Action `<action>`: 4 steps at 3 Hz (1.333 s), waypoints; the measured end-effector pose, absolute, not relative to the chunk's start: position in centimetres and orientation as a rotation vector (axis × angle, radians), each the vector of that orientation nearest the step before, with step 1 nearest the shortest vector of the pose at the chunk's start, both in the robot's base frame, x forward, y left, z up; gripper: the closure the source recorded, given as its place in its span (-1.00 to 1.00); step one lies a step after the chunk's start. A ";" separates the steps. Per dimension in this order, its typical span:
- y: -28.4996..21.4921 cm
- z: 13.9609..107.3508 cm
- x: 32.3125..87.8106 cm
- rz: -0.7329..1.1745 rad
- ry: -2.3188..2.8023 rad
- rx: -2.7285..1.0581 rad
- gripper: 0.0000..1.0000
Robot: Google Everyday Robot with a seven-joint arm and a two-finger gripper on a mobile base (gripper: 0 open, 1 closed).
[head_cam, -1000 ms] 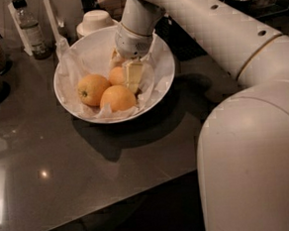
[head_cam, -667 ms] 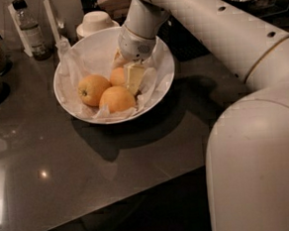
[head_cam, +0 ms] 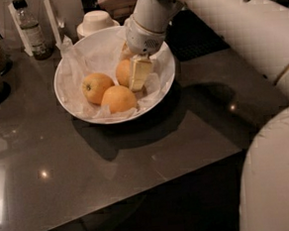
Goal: Pick orange from white bowl
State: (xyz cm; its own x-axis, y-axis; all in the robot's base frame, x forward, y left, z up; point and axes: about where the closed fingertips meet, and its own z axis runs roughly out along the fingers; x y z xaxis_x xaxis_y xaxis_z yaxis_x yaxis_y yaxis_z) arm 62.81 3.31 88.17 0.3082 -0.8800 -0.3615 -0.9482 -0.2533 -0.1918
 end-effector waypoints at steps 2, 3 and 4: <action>-1.5 95.5 61.0 -0.027 1.674 -1.965 1.00; -2.3 98.2 60.0 -0.060 1.581 -1.886 1.00; -2.5 101.5 57.5 -0.051 1.408 -1.803 1.00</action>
Offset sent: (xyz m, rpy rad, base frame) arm -0.0278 -0.0755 0.1189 0.0611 -0.3721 -0.2688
